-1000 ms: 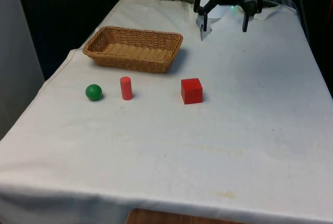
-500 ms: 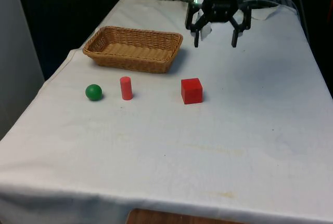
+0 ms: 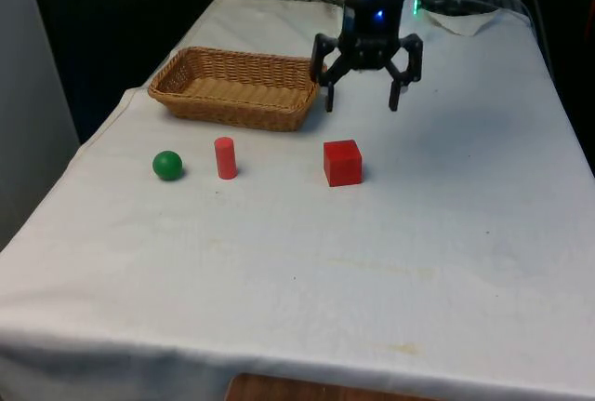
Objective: Pick up the object to the left of the cylinder and place it into the basket.
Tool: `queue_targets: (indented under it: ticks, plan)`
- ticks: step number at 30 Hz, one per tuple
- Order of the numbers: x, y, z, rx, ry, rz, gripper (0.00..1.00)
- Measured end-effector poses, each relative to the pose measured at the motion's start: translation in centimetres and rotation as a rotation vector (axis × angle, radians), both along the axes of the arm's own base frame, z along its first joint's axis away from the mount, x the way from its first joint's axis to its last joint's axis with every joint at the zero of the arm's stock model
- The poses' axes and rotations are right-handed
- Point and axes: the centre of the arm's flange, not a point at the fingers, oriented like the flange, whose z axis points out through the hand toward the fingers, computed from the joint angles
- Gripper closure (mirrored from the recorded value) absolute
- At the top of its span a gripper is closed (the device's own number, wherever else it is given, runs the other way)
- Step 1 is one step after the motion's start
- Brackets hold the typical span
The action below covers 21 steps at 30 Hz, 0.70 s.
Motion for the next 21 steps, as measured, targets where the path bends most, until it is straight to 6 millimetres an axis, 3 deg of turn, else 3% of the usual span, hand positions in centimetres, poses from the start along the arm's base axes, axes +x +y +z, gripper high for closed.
queue_targets:
  ticks: [21]
  plan:
    - [0.0,-3.0,-6.4,-0.028,-0.013,0.074,0.0]
